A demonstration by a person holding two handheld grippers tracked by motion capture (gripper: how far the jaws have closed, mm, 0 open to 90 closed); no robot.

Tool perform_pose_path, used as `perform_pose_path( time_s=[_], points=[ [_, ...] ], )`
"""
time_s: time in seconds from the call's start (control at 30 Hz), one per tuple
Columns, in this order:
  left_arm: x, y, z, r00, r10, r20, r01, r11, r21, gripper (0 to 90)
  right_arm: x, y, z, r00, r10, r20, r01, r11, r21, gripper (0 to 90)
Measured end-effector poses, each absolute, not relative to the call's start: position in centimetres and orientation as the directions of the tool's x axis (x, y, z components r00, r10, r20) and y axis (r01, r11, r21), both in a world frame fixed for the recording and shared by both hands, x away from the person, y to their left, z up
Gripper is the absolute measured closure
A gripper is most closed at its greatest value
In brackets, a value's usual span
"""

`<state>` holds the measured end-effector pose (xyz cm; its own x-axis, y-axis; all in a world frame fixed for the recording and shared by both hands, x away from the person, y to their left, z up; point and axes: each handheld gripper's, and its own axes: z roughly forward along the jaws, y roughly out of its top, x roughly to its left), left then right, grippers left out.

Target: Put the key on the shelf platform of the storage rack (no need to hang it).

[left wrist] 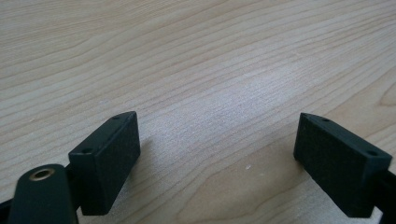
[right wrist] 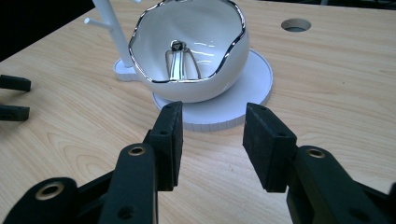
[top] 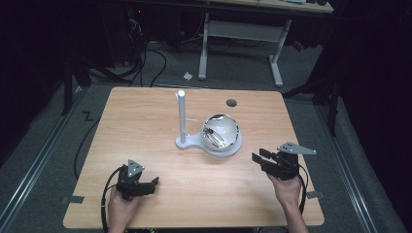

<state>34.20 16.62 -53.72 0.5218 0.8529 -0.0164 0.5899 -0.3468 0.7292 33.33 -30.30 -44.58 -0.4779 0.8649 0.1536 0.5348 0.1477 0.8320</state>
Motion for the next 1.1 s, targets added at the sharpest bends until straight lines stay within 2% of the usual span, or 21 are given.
perform_pose_path(
  time_s=[1.1],
  points=[
    [34.2, 16.6, -53.7, 0.521, 0.853, -0.016, 0.590, -0.347, 0.729, 14.9, 32.3, -27.5, -48.0, -0.555, 0.797, 0.236, 0.558, 0.146, 0.817, 58.0]
  ],
)
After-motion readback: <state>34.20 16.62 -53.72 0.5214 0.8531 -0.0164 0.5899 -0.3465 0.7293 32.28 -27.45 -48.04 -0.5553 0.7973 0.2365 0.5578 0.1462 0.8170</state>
